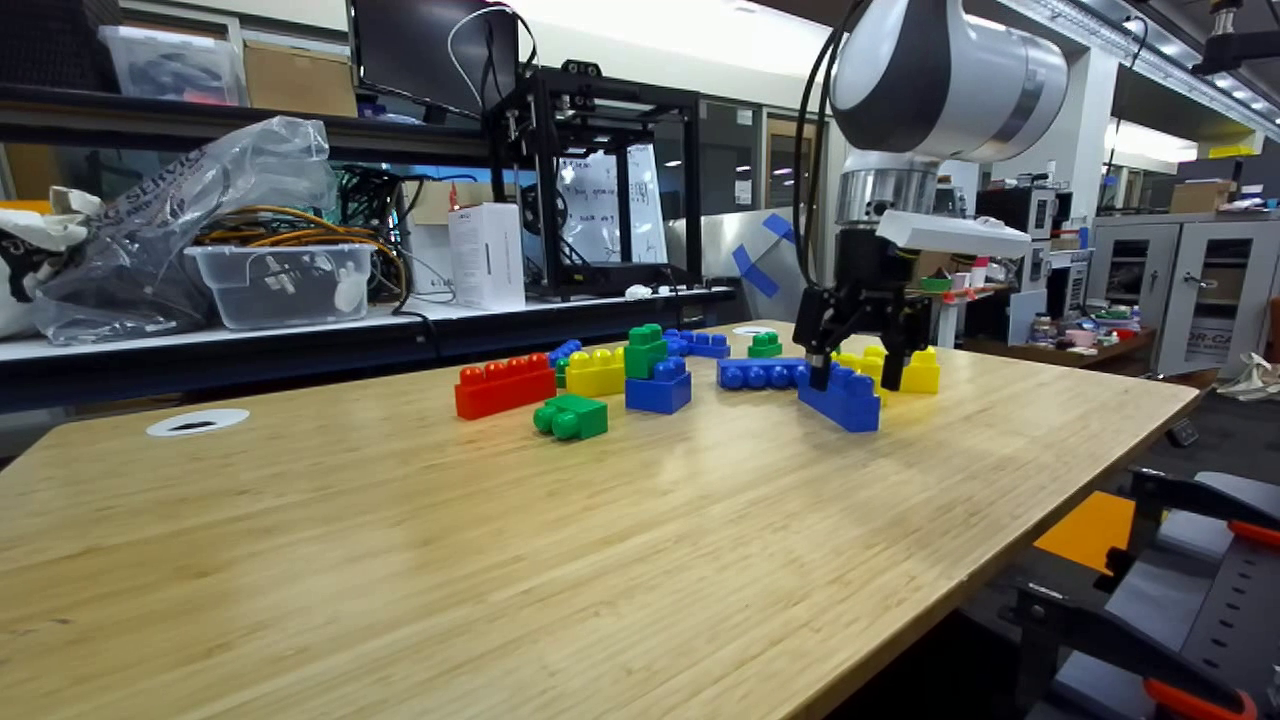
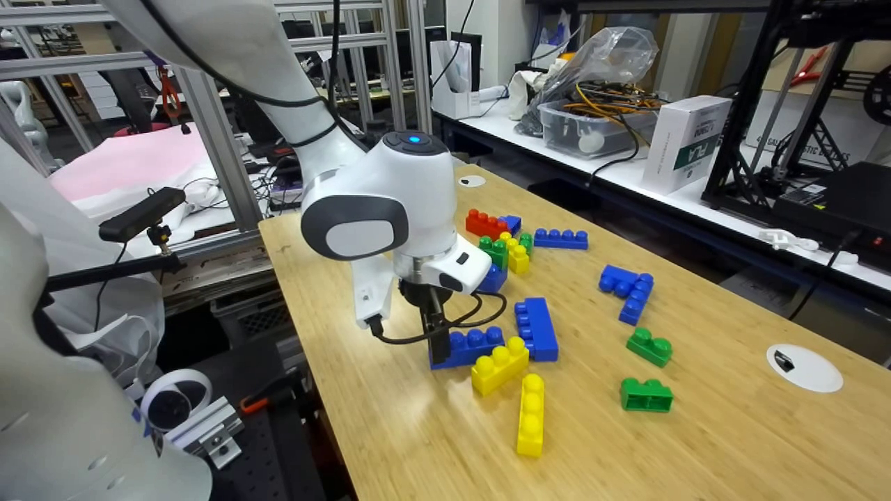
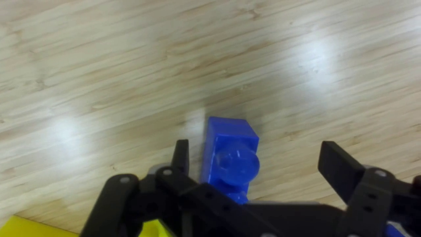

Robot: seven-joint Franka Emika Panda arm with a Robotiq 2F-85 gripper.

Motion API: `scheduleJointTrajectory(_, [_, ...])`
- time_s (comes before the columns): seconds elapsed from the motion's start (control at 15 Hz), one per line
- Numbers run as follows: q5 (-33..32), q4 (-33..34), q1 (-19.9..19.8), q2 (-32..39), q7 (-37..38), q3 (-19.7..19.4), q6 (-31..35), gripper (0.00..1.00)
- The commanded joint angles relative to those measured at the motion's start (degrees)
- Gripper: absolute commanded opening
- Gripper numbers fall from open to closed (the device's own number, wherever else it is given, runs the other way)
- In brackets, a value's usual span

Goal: Remove the blue building block from the center left of the table and put it on the blue and green one

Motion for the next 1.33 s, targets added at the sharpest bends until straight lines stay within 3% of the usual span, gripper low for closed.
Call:
scheduleJointTrajectory(0.0, [3.3,1.1,-1.5,1.7,-3.4,2.0,0.3,1.0])
scheduleJointTrajectory(1.2, [5.0,0.5,-3.1,3.6,-2.7,2.7,0.7,1.0])
scheduleJointTrajectory(1.27, [5.1,0.4,-3.2,3.5,-2.7,2.7,0.7,0.75])
